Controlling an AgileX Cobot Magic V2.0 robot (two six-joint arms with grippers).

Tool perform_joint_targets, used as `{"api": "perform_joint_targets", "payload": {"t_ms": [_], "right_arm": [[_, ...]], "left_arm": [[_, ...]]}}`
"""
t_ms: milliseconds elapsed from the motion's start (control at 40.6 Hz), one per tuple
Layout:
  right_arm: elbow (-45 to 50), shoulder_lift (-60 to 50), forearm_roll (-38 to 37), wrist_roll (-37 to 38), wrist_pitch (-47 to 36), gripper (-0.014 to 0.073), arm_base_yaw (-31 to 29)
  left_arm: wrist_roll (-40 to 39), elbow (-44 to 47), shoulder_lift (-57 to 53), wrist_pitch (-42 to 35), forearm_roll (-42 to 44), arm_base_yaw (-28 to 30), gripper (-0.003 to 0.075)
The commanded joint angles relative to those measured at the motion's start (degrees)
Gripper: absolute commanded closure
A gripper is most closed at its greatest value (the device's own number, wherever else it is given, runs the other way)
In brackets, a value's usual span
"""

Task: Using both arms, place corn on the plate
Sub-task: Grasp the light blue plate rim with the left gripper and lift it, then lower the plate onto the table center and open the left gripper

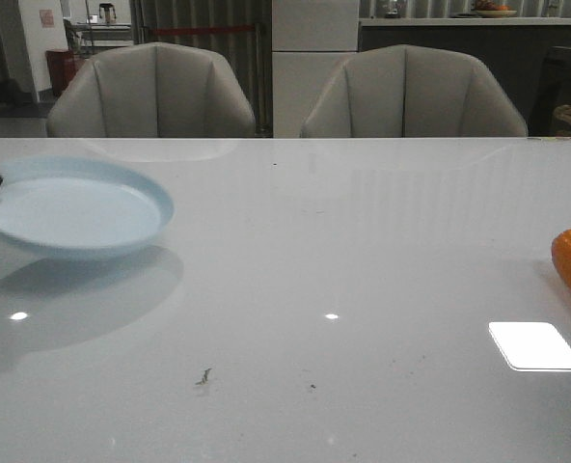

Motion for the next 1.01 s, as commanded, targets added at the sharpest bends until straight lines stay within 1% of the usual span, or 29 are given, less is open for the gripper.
{"api": "perform_joint_targets", "payload": {"t_ms": [0,172,295,468,615,984], "right_arm": [[-2.0,0.2,0.0,0.1,-3.5,0.0105,-0.4],[-2.0,0.2,0.0,0.1,-3.5,0.0105,-0.4],[-2.0,0.2,0.0,0.1,-3.5,0.0105,-0.4],[-2.0,0.2,0.0,0.1,-3.5,0.0105,-0.4],[-2.0,0.2,0.0,0.1,-3.5,0.0105,-0.4],[-2.0,0.2,0.0,0.1,-3.5,0.0105,-0.4]], "left_arm": [[-0.6,-6.2,-3.0,1.3,-6.9,-0.5,0.0626],[-0.6,-11.1,-3.0,2.6,-13.8,-3.3,0.0626],[-0.6,-11.7,-3.0,2.2,-17.1,-7.4,0.0626],[-0.6,-11.7,-1.4,1.6,-17.1,-13.9,0.0626],[-0.6,-11.7,1.9,0.5,-16.6,-18.3,0.0626],[-0.5,-11.7,11.7,1.2,-16.6,-23.9,0.0626]]}}
